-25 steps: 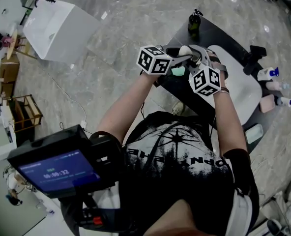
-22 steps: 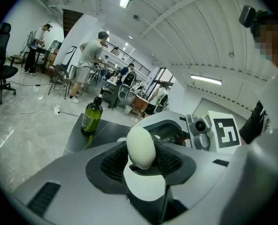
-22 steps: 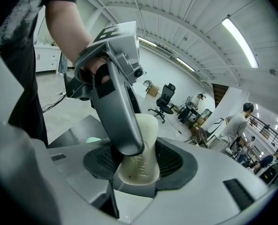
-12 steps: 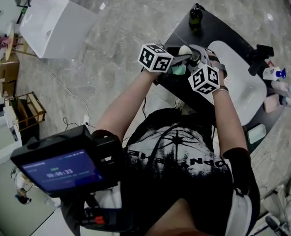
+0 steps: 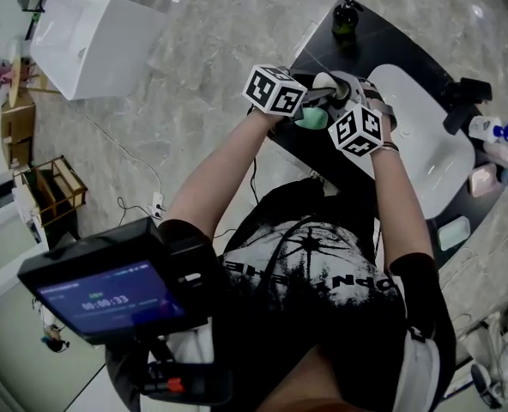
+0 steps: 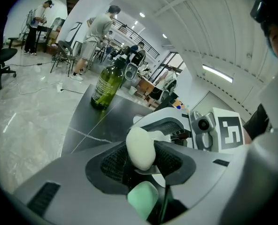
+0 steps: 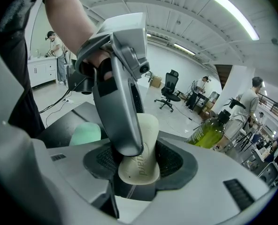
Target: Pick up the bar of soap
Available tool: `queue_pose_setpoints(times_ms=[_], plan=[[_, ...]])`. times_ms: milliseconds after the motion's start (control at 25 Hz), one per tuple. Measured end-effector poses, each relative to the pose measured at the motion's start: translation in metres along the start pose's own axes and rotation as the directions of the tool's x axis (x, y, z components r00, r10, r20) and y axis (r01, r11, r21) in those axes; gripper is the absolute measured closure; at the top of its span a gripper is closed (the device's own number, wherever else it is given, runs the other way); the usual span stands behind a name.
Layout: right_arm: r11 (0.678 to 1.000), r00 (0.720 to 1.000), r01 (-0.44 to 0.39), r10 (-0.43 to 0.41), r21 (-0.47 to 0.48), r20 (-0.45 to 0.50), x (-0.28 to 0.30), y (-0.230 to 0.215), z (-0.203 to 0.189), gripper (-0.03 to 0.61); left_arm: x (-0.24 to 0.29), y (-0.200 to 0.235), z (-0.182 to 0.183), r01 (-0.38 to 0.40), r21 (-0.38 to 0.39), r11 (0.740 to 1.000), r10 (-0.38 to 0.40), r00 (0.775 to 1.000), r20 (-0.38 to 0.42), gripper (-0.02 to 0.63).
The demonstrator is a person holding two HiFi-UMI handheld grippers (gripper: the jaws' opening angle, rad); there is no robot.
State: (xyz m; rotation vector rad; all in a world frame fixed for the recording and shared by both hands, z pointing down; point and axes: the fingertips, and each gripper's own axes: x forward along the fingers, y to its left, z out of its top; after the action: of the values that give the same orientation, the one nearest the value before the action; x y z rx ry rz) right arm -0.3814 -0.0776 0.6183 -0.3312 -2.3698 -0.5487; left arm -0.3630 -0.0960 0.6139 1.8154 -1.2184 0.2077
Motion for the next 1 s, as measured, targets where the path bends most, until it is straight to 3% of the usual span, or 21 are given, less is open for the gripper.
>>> queue_pose_setpoints(times_ms=[400,800,1000], plan=[[1.0,0.999,-0.021,0.021,0.012,-0.043,0.007,0.011,-0.012,0.365,0.008,0.004,-0.014,-0.011,-0.014,1.0,0.01,0.998,-0.056,0.436],[0.998,0.996,-0.052,0.053,0.024,-0.072,0.015,0.011,-0.015,0.365,0.008,0.012,-0.014,0.004,-0.09,0.996,-0.006,1.0,-0.021,0.431],[0.998,0.995,-0.059,0.062,0.037,-0.08,0.022,0.014,-0.018,0.365,0.007,0.026,-0.019,-0.059,-0.063,0.996,0.058,0.998,-0.024,0.389]])
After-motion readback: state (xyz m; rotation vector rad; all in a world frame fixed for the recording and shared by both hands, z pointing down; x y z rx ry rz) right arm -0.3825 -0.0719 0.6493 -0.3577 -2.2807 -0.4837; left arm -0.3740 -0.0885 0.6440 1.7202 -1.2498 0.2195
